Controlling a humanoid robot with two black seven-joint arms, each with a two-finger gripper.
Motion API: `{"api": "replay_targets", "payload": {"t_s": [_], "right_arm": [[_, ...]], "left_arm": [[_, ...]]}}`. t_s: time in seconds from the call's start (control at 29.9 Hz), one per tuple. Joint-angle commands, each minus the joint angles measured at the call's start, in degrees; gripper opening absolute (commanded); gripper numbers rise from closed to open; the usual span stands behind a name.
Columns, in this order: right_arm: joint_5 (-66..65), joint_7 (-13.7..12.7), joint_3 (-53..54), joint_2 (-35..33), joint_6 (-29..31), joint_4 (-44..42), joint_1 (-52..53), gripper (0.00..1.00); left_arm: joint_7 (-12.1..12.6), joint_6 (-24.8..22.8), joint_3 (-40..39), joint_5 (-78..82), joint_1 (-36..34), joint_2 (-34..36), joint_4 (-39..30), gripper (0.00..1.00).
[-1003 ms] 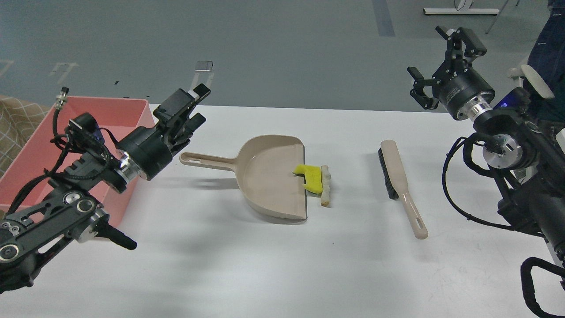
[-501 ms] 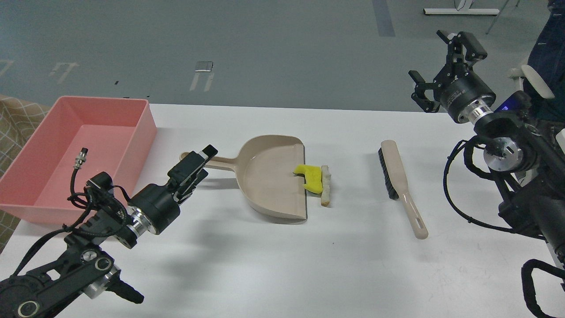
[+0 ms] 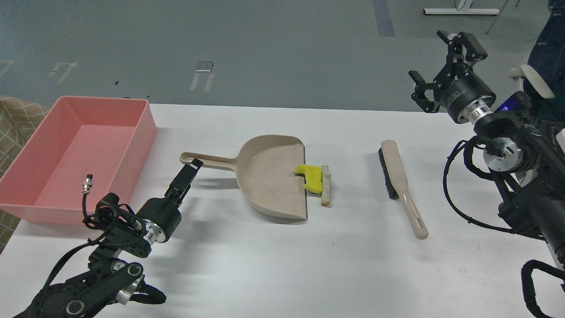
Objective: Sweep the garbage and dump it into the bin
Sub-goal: 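Grasp the dustpan handle with the left gripper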
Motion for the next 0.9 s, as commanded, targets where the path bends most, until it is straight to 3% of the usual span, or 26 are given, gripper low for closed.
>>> {"api": "replay_targets", "payload": {"t_s": [0.0, 0.7, 0.87], "right_arm": [[0.0, -0.09, -0.1, -0.03, -0.02, -0.02, -0.08, 1.0], [-0.09, -0.09, -0.1, -0.03, -0.02, -0.02, 0.27, 1.0], [-0.09, -0.09, -0.1, -0.03, -0.02, -0.02, 0.44, 1.0]], "left_arm": [[-0.03, 0.77, -0.14, -0.05, -0.07, -1.62, 0.48, 0.99], [-0.47, 2.88, -0.06, -0.57, -5.86, -8.13, 7.42, 0.97], [-0.47, 2.97, -0.23, -0.66, -6.22, -8.3, 8.56, 0.89]]}}
